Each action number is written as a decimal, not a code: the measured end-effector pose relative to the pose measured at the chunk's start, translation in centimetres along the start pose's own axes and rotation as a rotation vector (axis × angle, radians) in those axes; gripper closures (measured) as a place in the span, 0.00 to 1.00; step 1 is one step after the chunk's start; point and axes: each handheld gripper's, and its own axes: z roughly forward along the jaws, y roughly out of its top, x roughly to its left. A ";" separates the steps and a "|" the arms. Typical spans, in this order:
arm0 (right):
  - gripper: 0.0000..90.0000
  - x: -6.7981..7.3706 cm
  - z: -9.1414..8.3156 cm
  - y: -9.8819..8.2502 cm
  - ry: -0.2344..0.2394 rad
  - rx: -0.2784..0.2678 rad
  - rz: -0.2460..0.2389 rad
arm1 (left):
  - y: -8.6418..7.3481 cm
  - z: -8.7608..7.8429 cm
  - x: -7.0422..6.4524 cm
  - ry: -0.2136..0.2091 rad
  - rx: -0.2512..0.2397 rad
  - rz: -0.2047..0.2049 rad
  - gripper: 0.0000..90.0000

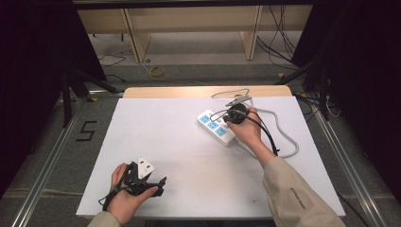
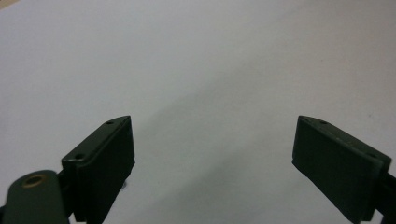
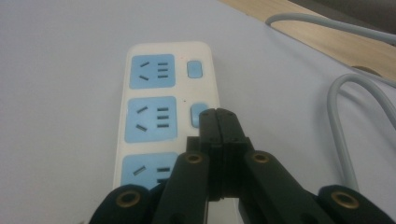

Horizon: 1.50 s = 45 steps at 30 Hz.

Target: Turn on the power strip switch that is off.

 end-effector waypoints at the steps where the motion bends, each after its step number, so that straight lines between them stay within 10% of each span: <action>1: 1.00 0.0 0.1 0.0 0.001 0.004 -0.004 | 0.0 0.0 0.0 0.000 0.000 -0.001 0.14; 45: 1.00 0.7 3.0 1.2 -0.001 0.032 0.007 | 0.0 0.0 -0.1 -0.013 -0.005 -0.004 0.14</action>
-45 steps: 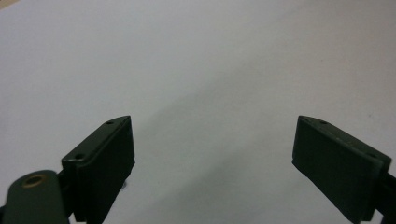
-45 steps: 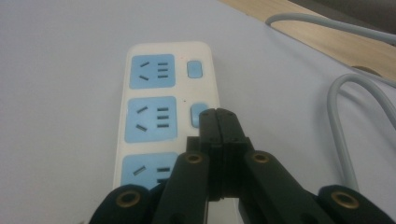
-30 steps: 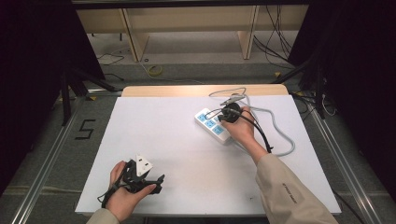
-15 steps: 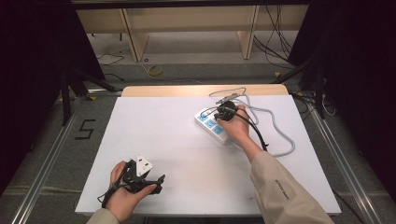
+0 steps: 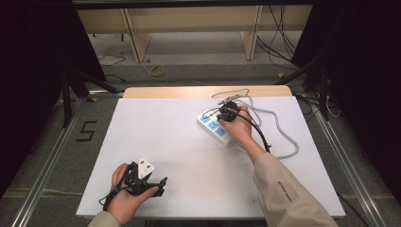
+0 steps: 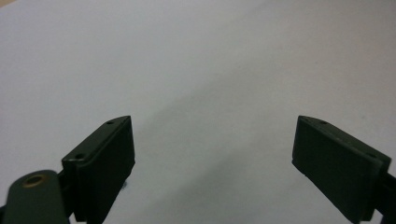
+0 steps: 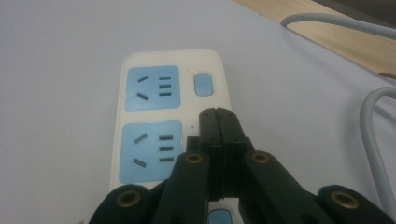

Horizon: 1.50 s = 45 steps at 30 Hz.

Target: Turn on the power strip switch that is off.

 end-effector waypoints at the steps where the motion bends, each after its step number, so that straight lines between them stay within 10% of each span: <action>1: 1.00 0.0 0.0 0.0 0.001 0.007 0.002 | 0.0 0.0 0.0 0.000 -0.001 -0.001 0.14; 26: 1.00 1.3 0.7 0.7 -0.040 0.040 -0.071 | -0.1 0.0 0.1 -0.003 0.003 0.003 0.14; 45: 1.00 1.0 0.4 0.7 -0.022 0.032 -0.035 | -0.2 -0.1 0.1 -0.002 0.003 -0.003 0.14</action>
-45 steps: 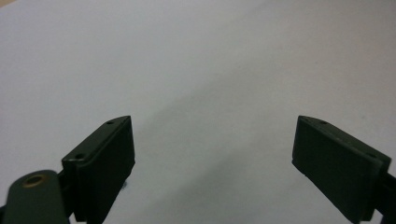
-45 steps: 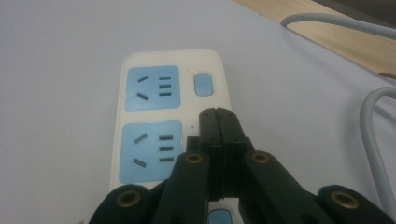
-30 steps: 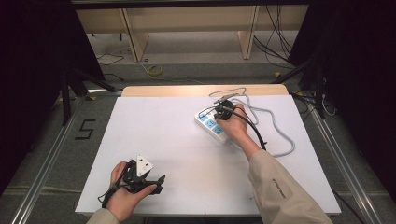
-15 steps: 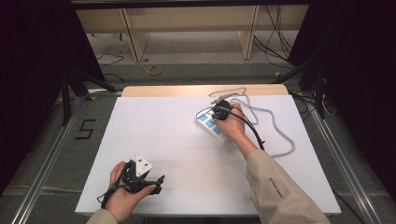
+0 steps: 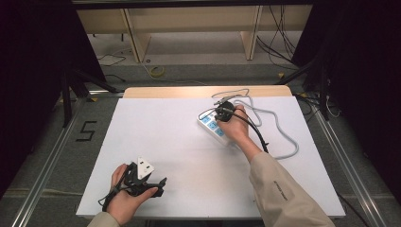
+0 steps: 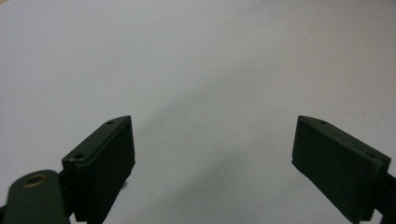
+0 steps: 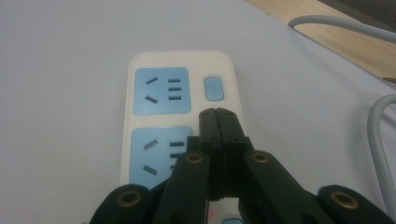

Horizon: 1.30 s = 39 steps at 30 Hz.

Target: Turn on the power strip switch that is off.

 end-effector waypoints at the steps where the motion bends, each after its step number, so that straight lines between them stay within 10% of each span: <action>1: 1.00 0.0 0.0 0.0 0.000 -0.001 -0.001 | 0.0 0.0 0.0 0.000 0.000 0.000 0.14; 39: 1.00 -0.5 0.1 0.3 -0.004 0.039 0.027 | 0.0 0.1 -0.1 -0.006 0.003 0.000 0.14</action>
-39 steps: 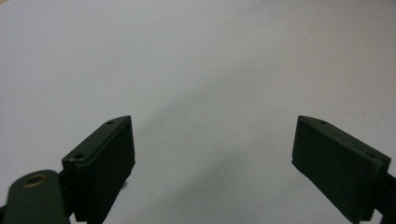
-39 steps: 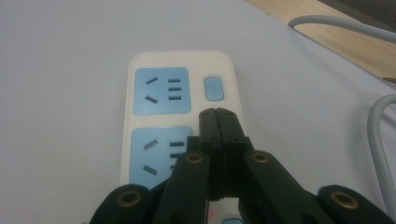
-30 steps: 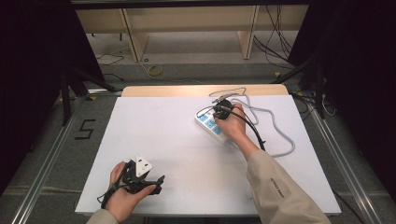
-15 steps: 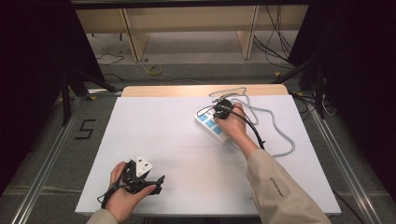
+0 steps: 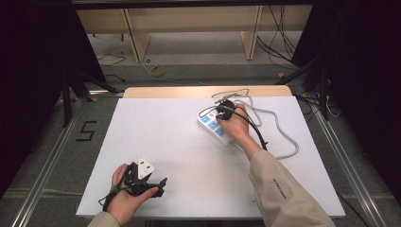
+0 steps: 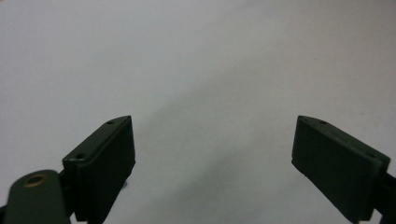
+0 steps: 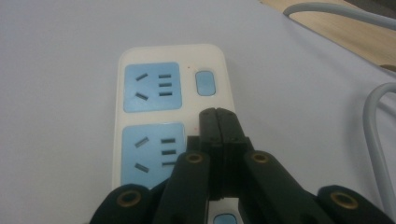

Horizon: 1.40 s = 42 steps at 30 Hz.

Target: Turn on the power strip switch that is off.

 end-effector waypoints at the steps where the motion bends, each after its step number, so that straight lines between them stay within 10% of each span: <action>1: 1.00 0.0 0.0 0.0 0.000 0.000 0.000 | 0.0 0.0 0.0 0.000 0.000 0.000 0.14; 42: 1.00 0.2 0.1 0.7 -0.007 0.057 0.011 | 0.0 0.0 0.0 -0.002 0.002 -0.002 0.14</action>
